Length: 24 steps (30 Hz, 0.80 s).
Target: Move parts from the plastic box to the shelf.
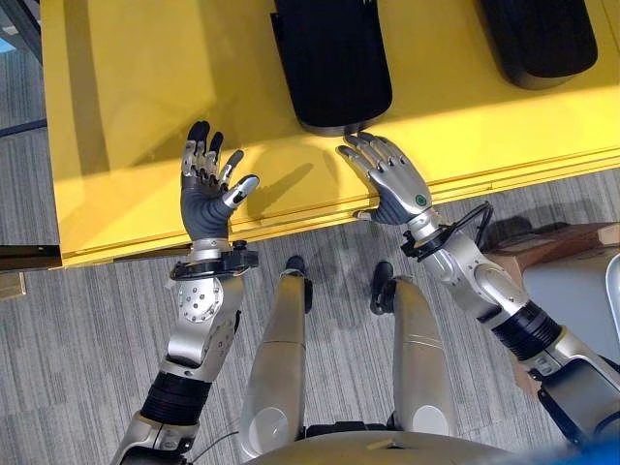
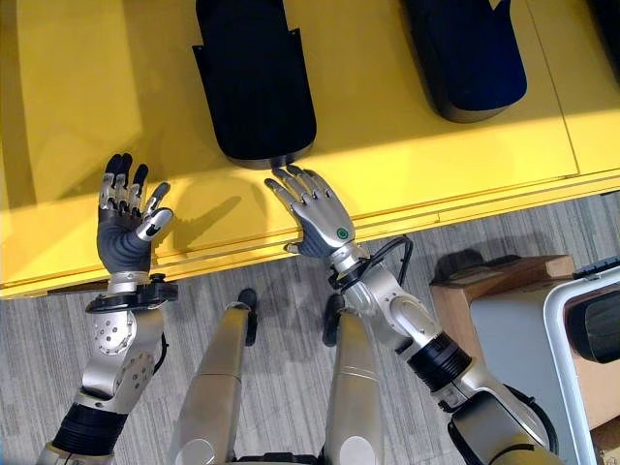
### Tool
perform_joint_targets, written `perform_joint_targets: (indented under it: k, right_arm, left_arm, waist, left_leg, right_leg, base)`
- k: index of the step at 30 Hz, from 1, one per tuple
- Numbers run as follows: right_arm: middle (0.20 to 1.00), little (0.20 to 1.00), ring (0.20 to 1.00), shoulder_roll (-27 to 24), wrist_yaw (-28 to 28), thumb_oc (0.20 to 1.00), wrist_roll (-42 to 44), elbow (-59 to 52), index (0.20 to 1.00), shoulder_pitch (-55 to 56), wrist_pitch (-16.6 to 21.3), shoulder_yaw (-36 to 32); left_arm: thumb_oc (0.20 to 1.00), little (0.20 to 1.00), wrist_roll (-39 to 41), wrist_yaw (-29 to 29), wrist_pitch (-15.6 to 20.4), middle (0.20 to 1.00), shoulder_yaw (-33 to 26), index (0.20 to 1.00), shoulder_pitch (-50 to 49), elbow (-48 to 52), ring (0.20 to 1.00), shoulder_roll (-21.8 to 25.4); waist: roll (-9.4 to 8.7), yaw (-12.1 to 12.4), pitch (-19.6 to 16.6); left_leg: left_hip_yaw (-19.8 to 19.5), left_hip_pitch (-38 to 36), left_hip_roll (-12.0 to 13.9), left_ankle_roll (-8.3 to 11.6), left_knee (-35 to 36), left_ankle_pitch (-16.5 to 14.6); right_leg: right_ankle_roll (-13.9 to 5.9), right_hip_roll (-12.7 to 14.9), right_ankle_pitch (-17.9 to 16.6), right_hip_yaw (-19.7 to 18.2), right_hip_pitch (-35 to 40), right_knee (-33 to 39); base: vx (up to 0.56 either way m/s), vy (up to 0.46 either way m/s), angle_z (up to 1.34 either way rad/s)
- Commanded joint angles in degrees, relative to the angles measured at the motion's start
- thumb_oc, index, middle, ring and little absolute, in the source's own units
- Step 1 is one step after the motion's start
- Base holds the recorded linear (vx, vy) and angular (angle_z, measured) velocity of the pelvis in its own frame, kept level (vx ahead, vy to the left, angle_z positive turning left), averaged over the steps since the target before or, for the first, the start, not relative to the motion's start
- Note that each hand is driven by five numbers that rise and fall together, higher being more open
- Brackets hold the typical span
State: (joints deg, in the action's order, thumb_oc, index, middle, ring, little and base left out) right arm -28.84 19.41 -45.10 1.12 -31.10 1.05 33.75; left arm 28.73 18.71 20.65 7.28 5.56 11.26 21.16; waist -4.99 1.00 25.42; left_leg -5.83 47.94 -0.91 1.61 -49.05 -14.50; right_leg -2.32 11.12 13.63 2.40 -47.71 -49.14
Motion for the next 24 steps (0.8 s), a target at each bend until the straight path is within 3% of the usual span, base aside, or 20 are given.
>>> perform_joint_targets:
  k: [1, 24]
  right_arm:
    - [1.000, 1.000, 1.000, 3.0, -0.8, 1.000, 2.5, 2.8, 1.000, -1.2, -0.4, 2.7]
    - [1.000, 1.000, 1.000, 4.4, 2.3, 1.000, 5.1, 3.0, 1.000, -6.5, -2.1, -0.4]
  left_arm:
    - [1.000, 1.000, 1.7, 1.0, -0.3, 1.000, 1.5, 1.000, -4.0, -0.6, 1.000, -0.4]
    - [1.000, 1.000, 2.4, 1.2, -0.3, 1.000, 1.8, 1.000, -4.1, -0.4, 1.000, 0.4]
  waist:
    - [-0.28, 1.7, -0.3]
    - [0.22, 2.5, -0.6]
  left_leg:
    - [-0.9, 2.5, 0.1, -0.92, 2.8, 2.1]
    - [-0.8, 3.0, -0.2, -1.23, 2.7, 2.0]
  right_leg:
    - [0.19, 1.5, -0.1, -0.2, 0.9, 1.5]
    - [0.18, 1.5, 0.1, -0.6, 0.1, 1.0]
  base:
    - [0.00, 0.000, 0.00]
    - [0.00, 0.000, 0.00]
